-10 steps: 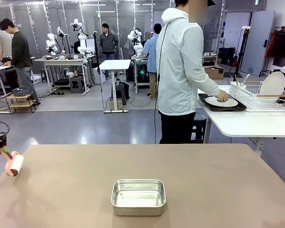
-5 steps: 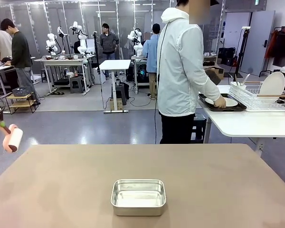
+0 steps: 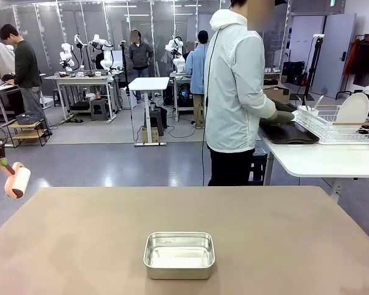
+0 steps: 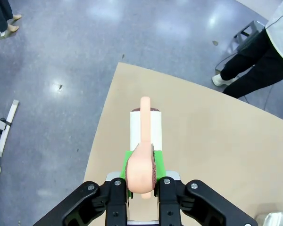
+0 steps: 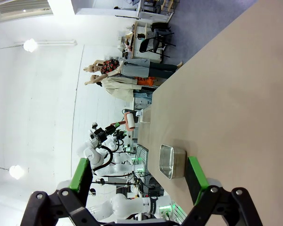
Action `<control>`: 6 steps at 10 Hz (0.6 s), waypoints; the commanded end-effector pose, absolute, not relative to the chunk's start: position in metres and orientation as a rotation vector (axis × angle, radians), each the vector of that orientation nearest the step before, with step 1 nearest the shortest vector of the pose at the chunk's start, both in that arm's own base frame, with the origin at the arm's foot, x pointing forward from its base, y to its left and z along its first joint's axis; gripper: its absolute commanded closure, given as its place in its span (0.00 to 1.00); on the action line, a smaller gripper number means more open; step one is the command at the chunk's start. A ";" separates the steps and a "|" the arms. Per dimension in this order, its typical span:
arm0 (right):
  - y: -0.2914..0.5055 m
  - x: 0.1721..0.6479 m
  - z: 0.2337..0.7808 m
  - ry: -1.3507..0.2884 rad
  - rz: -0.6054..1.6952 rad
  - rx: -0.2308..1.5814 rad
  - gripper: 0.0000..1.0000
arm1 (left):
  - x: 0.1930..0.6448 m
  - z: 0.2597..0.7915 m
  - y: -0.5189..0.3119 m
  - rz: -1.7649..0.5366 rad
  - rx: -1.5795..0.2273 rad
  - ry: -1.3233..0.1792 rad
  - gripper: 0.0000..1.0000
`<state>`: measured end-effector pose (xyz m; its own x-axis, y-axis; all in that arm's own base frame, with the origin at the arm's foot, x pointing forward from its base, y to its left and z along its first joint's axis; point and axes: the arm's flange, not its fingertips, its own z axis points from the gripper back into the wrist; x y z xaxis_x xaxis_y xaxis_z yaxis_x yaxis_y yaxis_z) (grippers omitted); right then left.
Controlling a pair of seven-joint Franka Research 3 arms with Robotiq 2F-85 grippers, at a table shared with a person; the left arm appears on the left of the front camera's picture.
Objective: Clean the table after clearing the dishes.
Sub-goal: When the right (or left) Handle tray is removed, use the right hand (or left hand) to clean the right (or left) side of the table with the Lint Roller, then place the Lint Roller back on top of the Airtight Container.
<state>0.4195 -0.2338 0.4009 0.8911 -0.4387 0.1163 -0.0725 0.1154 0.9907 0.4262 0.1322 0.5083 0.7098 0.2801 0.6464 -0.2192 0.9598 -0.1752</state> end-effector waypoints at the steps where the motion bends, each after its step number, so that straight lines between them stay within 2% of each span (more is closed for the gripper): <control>1: -0.233 0.418 0.404 -0.435 -0.273 1.445 0.00 | 0.425 0.510 0.133 0.276 -0.080 -0.739 0.79; 6: -0.233 0.418 0.404 -0.435 -0.273 1.445 0.00 | 0.425 0.510 0.133 0.276 -0.080 -0.739 0.79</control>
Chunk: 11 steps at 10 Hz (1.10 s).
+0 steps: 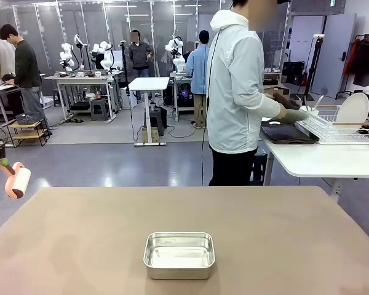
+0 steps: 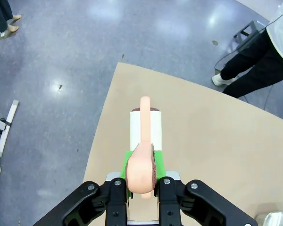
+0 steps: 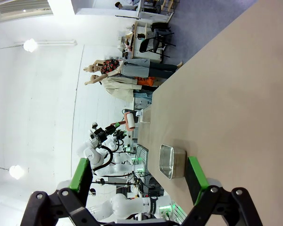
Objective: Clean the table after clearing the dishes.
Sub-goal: Place the Lint Roller back on top of the Airtight Container.
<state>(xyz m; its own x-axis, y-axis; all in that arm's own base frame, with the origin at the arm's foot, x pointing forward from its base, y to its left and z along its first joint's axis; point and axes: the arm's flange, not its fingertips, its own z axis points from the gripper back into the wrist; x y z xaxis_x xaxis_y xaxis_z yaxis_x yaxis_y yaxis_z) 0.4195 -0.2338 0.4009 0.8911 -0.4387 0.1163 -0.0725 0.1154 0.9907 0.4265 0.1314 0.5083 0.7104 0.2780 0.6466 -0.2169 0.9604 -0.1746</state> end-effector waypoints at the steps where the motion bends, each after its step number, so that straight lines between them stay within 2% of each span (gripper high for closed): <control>1: -0.233 0.418 0.404 -0.435 -0.273 1.445 0.00 | 0.425 0.510 0.133 0.276 -0.080 -0.739 0.79; 2: -0.233 0.418 0.404 -0.435 -0.273 1.445 0.00 | 0.426 0.508 0.131 0.275 -0.088 -0.731 0.79; 5: -0.233 0.418 0.404 -0.435 -0.273 1.445 0.00 | 0.390 0.571 0.032 -0.129 0.071 -0.908 0.79; 8: -0.233 0.418 0.404 -0.435 -0.273 1.445 0.00 | 0.342 0.597 -0.082 -0.573 0.163 -0.951 0.79; 11: -0.233 0.418 0.404 -0.435 -0.273 1.445 0.00 | 0.299 0.574 -0.200 -1.108 0.162 -0.828 0.79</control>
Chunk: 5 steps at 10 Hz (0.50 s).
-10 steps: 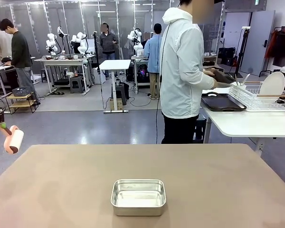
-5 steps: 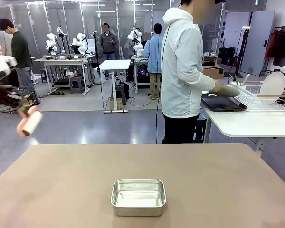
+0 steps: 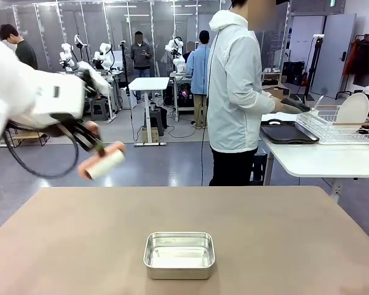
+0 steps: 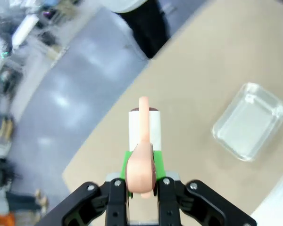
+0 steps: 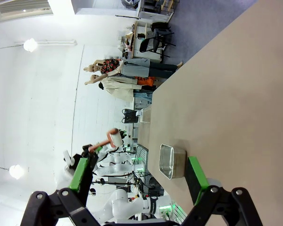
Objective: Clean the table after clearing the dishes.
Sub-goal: Place the Lint Roller back on top of the Airtight Container.
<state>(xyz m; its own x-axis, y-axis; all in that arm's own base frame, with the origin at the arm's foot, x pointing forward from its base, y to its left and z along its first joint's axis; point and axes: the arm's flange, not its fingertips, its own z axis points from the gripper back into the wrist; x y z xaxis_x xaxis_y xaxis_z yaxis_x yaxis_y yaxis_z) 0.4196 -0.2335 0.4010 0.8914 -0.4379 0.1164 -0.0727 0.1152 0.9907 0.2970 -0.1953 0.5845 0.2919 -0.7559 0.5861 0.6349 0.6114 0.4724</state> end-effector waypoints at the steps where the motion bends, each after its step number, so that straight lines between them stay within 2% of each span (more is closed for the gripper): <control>1: -0.233 0.418 0.404 -0.435 -0.273 1.445 0.00 | 0.293 0.567 -0.216 -1.222 0.145 -0.792 0.79; 2: -0.233 0.418 0.404 -0.435 -0.273 1.445 0.00 | 0.293 0.556 -0.239 -1.335 0.149 -0.740 0.79; 5: -0.233 0.418 0.404 -0.435 -0.273 1.445 0.00 | 0.306 0.540 -0.286 -1.438 0.176 -0.652 0.79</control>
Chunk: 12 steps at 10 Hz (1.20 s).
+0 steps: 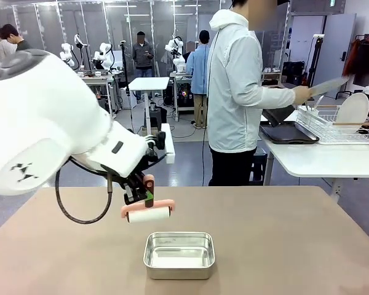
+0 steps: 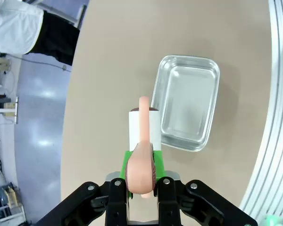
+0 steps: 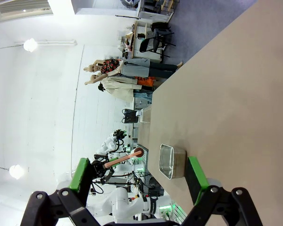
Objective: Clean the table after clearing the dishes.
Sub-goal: Place the Lint Roller back on top of the Airtight Container.
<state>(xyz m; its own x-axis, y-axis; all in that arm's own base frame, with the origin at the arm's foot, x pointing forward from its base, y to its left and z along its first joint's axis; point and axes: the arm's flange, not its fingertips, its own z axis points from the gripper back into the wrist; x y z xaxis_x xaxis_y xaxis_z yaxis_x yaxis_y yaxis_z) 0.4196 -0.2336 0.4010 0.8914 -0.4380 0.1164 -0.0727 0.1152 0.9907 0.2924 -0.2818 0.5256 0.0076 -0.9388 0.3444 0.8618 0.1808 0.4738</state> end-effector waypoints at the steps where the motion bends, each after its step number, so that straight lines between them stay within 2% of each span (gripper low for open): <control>1: -0.233 0.418 0.404 -0.435 -0.273 1.445 0.00 | 0.314 0.537 -0.298 -1.426 0.144 -0.575 0.79; 4: -0.233 0.418 0.404 -0.435 -0.273 1.445 0.00 | 0.320 0.527 -0.316 -1.524 0.021 -0.474 0.79; 8: -0.233 0.418 0.404 -0.435 -0.273 1.445 0.00 | 0.334 0.505 -0.330 -1.627 -0.154 -0.426 0.79; 12: -0.233 0.418 0.404 -0.435 -0.273 1.445 0.00 | 0.381 0.487 -0.328 -1.596 -0.283 -0.424 0.79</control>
